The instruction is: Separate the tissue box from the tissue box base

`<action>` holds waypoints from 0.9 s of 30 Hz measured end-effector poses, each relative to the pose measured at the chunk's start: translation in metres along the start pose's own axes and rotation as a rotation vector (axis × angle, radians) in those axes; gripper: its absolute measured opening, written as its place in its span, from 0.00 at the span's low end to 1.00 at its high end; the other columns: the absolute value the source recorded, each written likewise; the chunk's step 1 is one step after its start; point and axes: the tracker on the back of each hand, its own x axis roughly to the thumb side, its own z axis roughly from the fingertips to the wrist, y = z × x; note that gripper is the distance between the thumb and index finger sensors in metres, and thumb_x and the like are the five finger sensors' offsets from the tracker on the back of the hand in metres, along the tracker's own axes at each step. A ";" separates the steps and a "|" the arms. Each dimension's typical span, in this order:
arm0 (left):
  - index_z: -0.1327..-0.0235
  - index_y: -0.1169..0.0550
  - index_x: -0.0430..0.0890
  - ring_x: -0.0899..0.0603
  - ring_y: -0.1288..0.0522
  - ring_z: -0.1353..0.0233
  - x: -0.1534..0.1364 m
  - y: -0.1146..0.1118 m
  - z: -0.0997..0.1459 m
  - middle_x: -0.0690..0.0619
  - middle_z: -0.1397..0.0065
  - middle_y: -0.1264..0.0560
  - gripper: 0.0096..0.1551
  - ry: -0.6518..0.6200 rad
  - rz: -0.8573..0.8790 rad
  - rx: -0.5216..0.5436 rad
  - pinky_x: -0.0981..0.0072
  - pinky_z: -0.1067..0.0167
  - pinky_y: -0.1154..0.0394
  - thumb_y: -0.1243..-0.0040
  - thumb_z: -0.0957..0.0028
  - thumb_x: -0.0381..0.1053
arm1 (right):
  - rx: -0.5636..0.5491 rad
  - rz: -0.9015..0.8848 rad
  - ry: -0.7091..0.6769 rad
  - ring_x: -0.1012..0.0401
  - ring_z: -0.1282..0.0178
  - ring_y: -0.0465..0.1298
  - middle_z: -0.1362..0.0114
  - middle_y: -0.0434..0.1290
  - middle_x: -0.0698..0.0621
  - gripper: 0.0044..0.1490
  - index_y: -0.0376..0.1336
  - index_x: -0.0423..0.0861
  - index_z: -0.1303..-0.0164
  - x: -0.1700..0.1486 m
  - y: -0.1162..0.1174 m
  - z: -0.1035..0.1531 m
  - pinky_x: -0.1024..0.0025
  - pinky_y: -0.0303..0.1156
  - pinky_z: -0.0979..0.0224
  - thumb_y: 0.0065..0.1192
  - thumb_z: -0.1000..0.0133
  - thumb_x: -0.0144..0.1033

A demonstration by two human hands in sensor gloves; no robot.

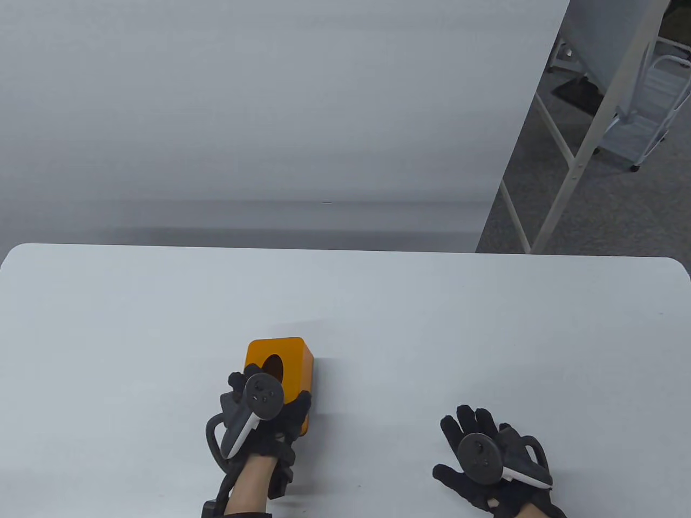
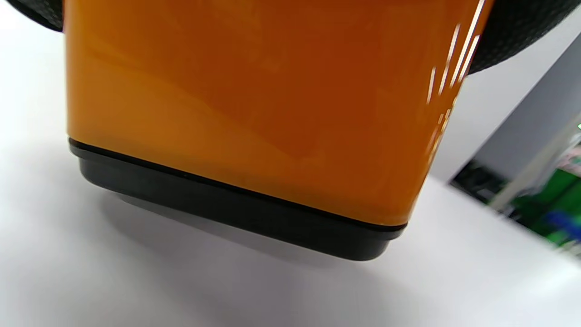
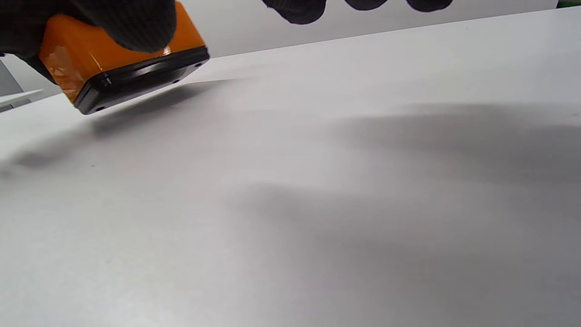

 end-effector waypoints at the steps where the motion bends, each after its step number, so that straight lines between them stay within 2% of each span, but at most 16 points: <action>1: 0.23 0.56 0.22 0.08 0.46 0.31 0.008 0.000 0.003 0.15 0.26 0.60 0.69 -0.031 0.063 -0.015 0.18 0.44 0.38 0.50 0.41 0.77 | 0.001 -0.063 -0.019 0.23 0.22 0.46 0.17 0.39 0.25 0.55 0.42 0.38 0.17 0.000 0.000 0.000 0.19 0.49 0.34 0.46 0.39 0.67; 5: 0.23 0.57 0.23 0.09 0.46 0.30 0.036 -0.008 0.012 0.16 0.25 0.61 0.69 -0.166 0.272 -0.089 0.18 0.44 0.37 0.51 0.41 0.78 | -0.004 -0.272 -0.067 0.22 0.23 0.47 0.18 0.39 0.24 0.57 0.40 0.36 0.17 -0.001 0.000 -0.002 0.19 0.49 0.36 0.43 0.39 0.68; 8: 0.23 0.57 0.23 0.09 0.47 0.30 0.054 -0.026 0.020 0.16 0.26 0.62 0.68 -0.263 0.505 -0.216 0.18 0.44 0.37 0.55 0.39 0.78 | -0.015 -0.333 -0.104 0.22 0.24 0.46 0.18 0.39 0.23 0.60 0.37 0.35 0.17 0.000 -0.001 -0.001 0.18 0.47 0.37 0.36 0.40 0.72; 11: 0.23 0.58 0.23 0.09 0.47 0.30 0.070 -0.053 0.027 0.17 0.26 0.63 0.68 -0.304 0.774 -0.364 0.18 0.44 0.37 0.55 0.39 0.78 | -0.055 -0.508 -0.146 0.20 0.25 0.46 0.19 0.36 0.20 0.64 0.31 0.31 0.19 -0.003 -0.002 0.000 0.17 0.48 0.38 0.29 0.41 0.75; 13: 0.23 0.58 0.23 0.09 0.48 0.30 0.080 -0.067 0.032 0.17 0.26 0.63 0.68 -0.332 0.805 -0.410 0.18 0.44 0.37 0.56 0.39 0.78 | -0.081 -0.737 -0.182 0.19 0.26 0.44 0.20 0.34 0.19 0.68 0.22 0.30 0.23 -0.009 -0.001 0.001 0.16 0.49 0.40 0.27 0.42 0.79; 15: 0.23 0.58 0.24 0.10 0.47 0.29 0.089 -0.076 0.037 0.17 0.26 0.63 0.67 -0.368 0.776 -0.424 0.19 0.44 0.36 0.56 0.39 0.79 | -0.118 -0.910 -0.194 0.18 0.27 0.45 0.21 0.33 0.18 0.71 0.18 0.29 0.27 -0.014 0.001 0.001 0.16 0.53 0.42 0.27 0.43 0.81; 19: 0.22 0.59 0.25 0.11 0.46 0.28 0.105 -0.089 0.049 0.18 0.25 0.63 0.67 -0.446 0.823 -0.471 0.21 0.43 0.35 0.58 0.39 0.80 | -0.103 -1.131 -0.222 0.16 0.29 0.47 0.26 0.26 0.15 0.74 0.13 0.29 0.32 -0.017 0.008 -0.002 0.18 0.59 0.42 0.28 0.43 0.83; 21: 0.22 0.58 0.26 0.11 0.47 0.28 0.111 -0.092 0.056 0.19 0.25 0.63 0.67 -0.480 0.833 -0.400 0.21 0.43 0.34 0.59 0.39 0.80 | -0.096 -1.243 -0.304 0.17 0.29 0.50 0.29 0.23 0.13 0.76 0.12 0.27 0.33 -0.017 0.009 -0.003 0.21 0.64 0.42 0.29 0.41 0.84; 22: 0.22 0.57 0.26 0.11 0.46 0.29 0.113 -0.092 0.057 0.19 0.25 0.62 0.67 -0.505 0.809 -0.366 0.21 0.43 0.33 0.60 0.39 0.81 | -0.095 -1.334 -0.381 0.17 0.29 0.49 0.32 0.20 0.11 0.77 0.10 0.26 0.36 -0.016 0.010 -0.005 0.22 0.66 0.41 0.34 0.39 0.82; 24: 0.22 0.58 0.26 0.11 0.46 0.28 0.114 -0.091 0.059 0.19 0.25 0.63 0.67 -0.513 0.796 -0.374 0.22 0.43 0.33 0.60 0.39 0.81 | -0.096 -1.368 -0.377 0.18 0.29 0.49 0.32 0.19 0.12 0.77 0.09 0.28 0.36 -0.021 0.012 -0.005 0.25 0.66 0.39 0.38 0.38 0.80; 27: 0.22 0.58 0.26 0.11 0.45 0.28 0.111 -0.093 0.057 0.19 0.25 0.62 0.67 -0.506 0.809 -0.394 0.22 0.43 0.32 0.58 0.40 0.81 | -0.162 -1.322 -0.327 0.20 0.32 0.57 0.30 0.27 0.10 0.79 0.14 0.26 0.32 -0.022 0.010 -0.004 0.28 0.69 0.40 0.42 0.39 0.80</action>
